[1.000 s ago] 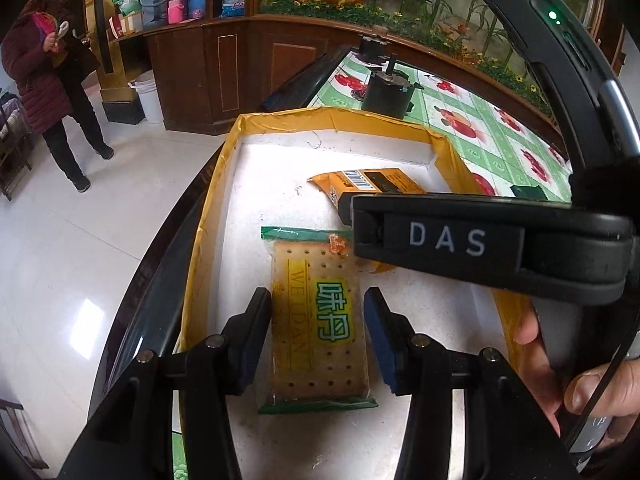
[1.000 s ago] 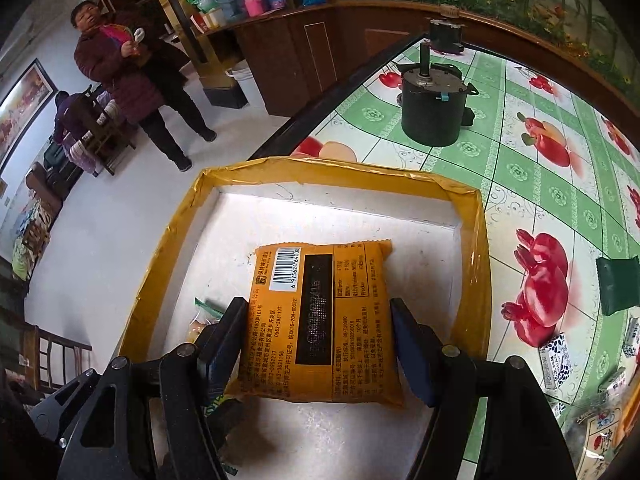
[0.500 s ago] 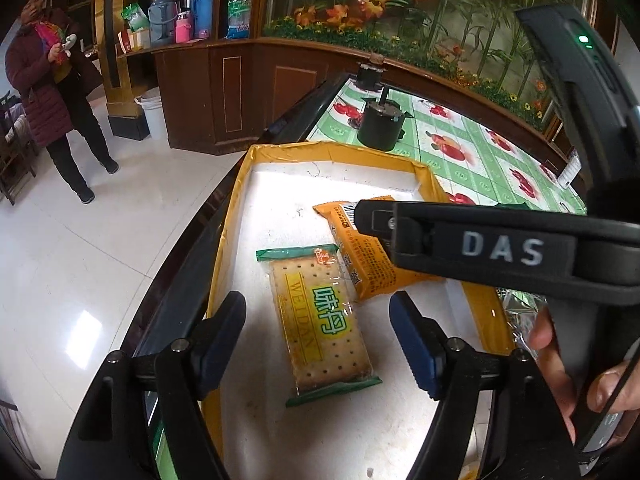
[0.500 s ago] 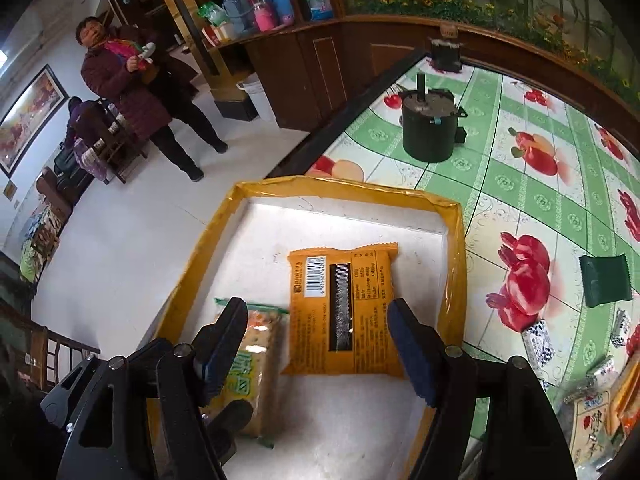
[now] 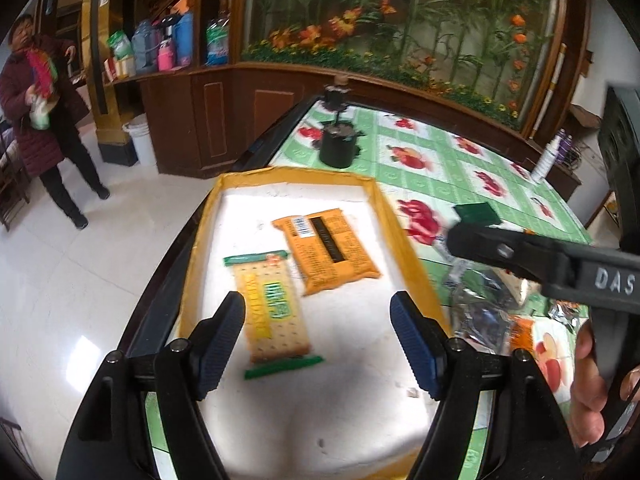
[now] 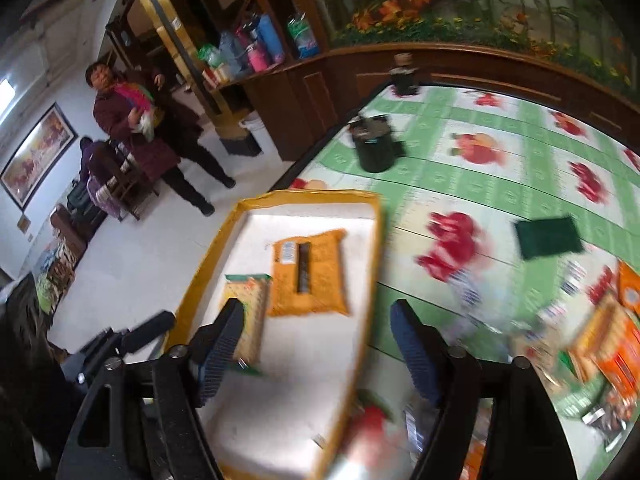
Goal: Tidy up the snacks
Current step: 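Lower the cracker pack into the tray and open the left gripper while the right gripper releases the orange pack, then move both open grippers back over the snack pile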
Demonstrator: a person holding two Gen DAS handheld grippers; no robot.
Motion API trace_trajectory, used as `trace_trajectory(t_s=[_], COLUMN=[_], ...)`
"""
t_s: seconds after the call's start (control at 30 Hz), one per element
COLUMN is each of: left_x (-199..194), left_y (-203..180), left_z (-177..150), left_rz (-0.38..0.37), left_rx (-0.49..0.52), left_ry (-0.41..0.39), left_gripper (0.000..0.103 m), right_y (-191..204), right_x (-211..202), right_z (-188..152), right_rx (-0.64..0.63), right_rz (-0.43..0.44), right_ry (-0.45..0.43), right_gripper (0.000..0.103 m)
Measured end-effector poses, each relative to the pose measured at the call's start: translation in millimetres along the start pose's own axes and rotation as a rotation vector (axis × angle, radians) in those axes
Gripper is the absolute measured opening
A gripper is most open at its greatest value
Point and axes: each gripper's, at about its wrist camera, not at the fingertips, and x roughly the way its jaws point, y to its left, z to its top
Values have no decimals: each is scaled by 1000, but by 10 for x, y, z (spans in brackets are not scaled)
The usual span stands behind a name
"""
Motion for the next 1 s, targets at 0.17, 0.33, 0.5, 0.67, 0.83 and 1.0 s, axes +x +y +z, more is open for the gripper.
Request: trace_trajectory(t_s=[0.17, 0.33, 0.5, 0.67, 0.83, 1.0], left_x=[-86, -148, -125, -81, -39, 15], left_y=[-290, -661, -1110, -1516, -1723, -1725], left_z=[-39, -87, -184, -313, -437, -456], left_rz=[-43, -103, -162, -200, -210, -207], left_rx=[58, 134, 218, 301, 358, 358], left_ry=[-13, -26, -23, -5, 17, 34], left_gripper=[75, 77, 80, 80, 80, 80], right_y=[-505, -1184, -1830, -2262, -2491, -2466], right_x=[-476, -922, -1254, -1409, -1308, -1194], right_z=[-394, -897, -1345, -1584, -1681, -1622], right_rx=[52, 156, 297, 380, 421, 392], right_rz=[-72, -224, -380, -476, -506, -532], right_ry=[-50, -86, -88, -90, -55, -73], right_gripper=[82, 82, 82, 82, 82, 85])
